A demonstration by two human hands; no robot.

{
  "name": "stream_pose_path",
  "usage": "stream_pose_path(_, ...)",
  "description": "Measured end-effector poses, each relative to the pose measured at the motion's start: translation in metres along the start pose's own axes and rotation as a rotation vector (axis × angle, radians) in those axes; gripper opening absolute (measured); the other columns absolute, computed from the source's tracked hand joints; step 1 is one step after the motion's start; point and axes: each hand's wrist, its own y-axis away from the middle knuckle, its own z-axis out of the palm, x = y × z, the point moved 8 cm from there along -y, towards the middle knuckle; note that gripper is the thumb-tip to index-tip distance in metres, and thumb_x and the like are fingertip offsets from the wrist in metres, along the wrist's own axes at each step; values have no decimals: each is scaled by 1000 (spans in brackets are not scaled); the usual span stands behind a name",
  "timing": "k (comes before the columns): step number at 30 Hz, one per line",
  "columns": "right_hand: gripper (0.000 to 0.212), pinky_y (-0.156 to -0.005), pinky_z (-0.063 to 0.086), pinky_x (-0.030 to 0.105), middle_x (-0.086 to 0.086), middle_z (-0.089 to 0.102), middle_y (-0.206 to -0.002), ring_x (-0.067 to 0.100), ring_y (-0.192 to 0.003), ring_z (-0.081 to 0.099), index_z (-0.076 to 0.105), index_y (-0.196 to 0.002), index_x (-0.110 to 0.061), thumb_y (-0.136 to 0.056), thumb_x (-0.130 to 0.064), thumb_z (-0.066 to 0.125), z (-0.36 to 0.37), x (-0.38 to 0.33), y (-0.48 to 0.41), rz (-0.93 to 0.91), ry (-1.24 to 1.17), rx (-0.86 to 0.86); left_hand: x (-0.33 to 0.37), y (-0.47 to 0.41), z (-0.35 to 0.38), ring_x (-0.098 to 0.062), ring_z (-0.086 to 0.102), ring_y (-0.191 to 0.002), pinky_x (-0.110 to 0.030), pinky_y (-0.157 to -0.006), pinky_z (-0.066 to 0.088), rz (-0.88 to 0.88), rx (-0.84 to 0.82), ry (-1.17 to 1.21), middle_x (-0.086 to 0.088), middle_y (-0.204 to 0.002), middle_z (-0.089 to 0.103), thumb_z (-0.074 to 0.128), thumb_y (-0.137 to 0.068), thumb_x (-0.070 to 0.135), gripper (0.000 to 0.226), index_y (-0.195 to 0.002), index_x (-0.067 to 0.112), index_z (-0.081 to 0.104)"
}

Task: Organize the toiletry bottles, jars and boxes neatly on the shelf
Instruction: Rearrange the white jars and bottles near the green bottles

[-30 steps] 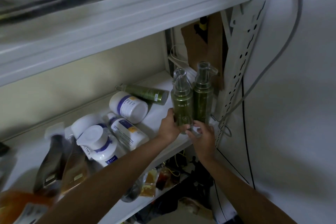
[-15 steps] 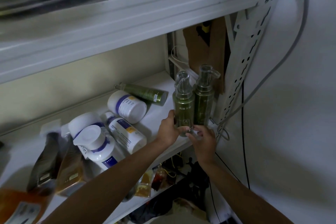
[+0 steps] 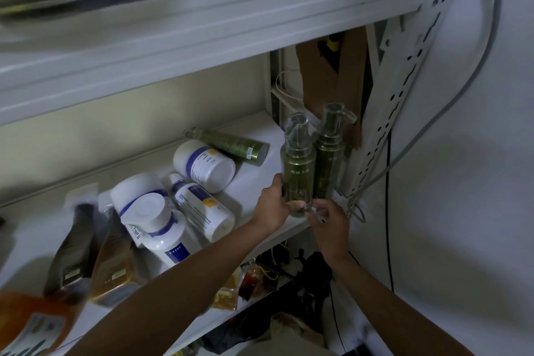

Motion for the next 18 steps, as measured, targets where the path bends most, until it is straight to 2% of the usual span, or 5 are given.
stream_pose_path(4,30,-74,44,28,9,58,-92,24,-87,58,54,-104,-5,-78,2,69,-20,-2,-8,58,-58,102,-1,1,1,-24,61,-105,-38,-90,50,6,2,4,-9,-114,64,77,-76,22,60,-123,12,42)
stream_pose_path(8,53,-77,49,20,-5,52,-110,13,-99,55,45,-124,-5,-78,-2,71,-26,-13,-19,61,-170,99,-2,1,2,-24,60,-106,-36,-91,49,7,6,-1,-9,-116,64,76,-77,22,59,-123,12,42)
stream_pose_path(10,56,-87,53,30,-4,59,-111,14,-102,59,45,-125,-13,-77,-7,73,-19,-12,-29,60,-167,16,-2,1,1,-24,60,-107,-35,-90,50,12,6,-12,-9,-116,64,76,-77,22,59,-123,12,42)
stream_pose_path(13,61,-98,47,45,3,57,-123,19,-114,55,42,-127,-24,-75,-15,74,-12,-6,-41,62,-43,-56,-1,1,1,-24,60,-106,-35,-90,50,10,1,-13,-9,-115,64,76,-77,21,57,-123,12,42)
stream_pose_path(18,62,-103,42,46,5,53,-131,22,-120,50,41,-130,-20,-77,-15,72,-18,-7,-43,1,62,-90,0,1,1,-23,60,-105,-36,-90,50,14,-5,-34,-8,-114,64,75,-78,22,55,-121,13,42)
